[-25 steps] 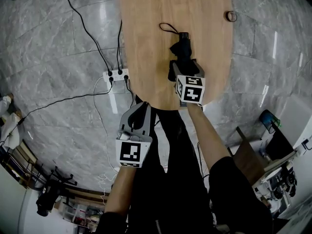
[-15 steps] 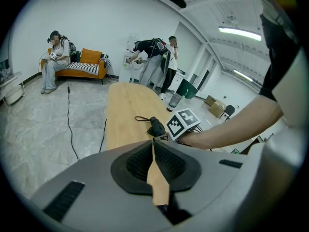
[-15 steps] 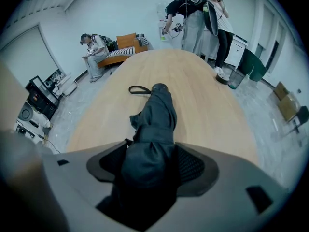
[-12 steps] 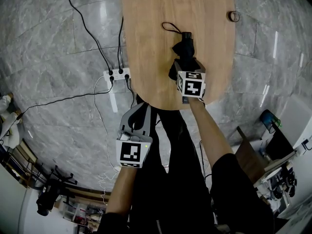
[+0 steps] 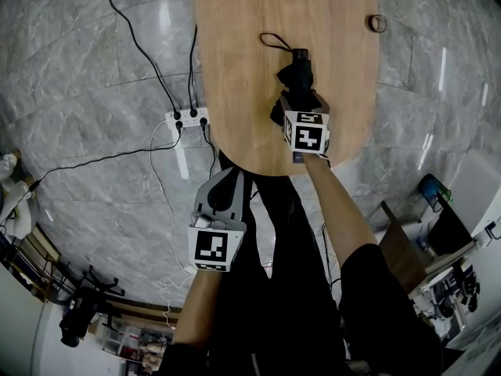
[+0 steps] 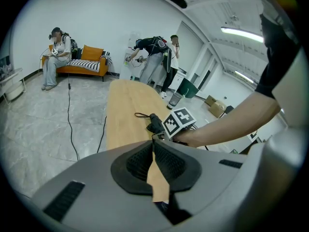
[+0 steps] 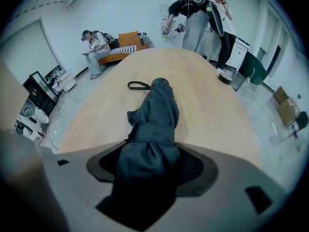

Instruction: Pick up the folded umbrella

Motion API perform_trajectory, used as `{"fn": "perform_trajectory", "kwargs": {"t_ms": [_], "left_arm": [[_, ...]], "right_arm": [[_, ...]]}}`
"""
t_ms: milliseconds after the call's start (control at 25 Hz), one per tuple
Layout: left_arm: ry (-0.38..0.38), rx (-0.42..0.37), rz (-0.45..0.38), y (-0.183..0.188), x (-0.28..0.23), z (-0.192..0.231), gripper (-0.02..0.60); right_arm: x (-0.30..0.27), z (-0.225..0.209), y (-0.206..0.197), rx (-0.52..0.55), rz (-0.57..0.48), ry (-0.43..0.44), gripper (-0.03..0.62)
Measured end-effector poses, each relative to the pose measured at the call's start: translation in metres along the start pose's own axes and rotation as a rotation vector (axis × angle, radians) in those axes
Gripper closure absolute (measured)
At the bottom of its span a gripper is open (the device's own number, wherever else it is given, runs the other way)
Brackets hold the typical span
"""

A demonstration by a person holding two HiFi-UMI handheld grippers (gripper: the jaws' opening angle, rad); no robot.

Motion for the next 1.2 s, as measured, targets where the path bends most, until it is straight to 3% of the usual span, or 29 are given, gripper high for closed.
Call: {"fn": "perform_trajectory", "kwargs": {"t_ms": [560,1200], "left_arm": [[0.002,-0.002,0.004,-0.005,0.002,-0.001,0.563],[0.028,-0.017,-0.001,-0.005,0.015,0.005,0.563]], "right_arm": [[-0.002,-0.001,0.001,0.012,0.054,0.017,0.333],[0.004,-0.006,0.003,-0.031,0.032,0.08,0.364]]}}
Point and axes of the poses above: the fingertips, and each gripper's own axes: x backward along the fingers, z to its left, y out of its top, the point moved 4 cm from there along x, backward along the fingers, and after that the axes turned 10 degrees about -x, right-handed, at the moved point
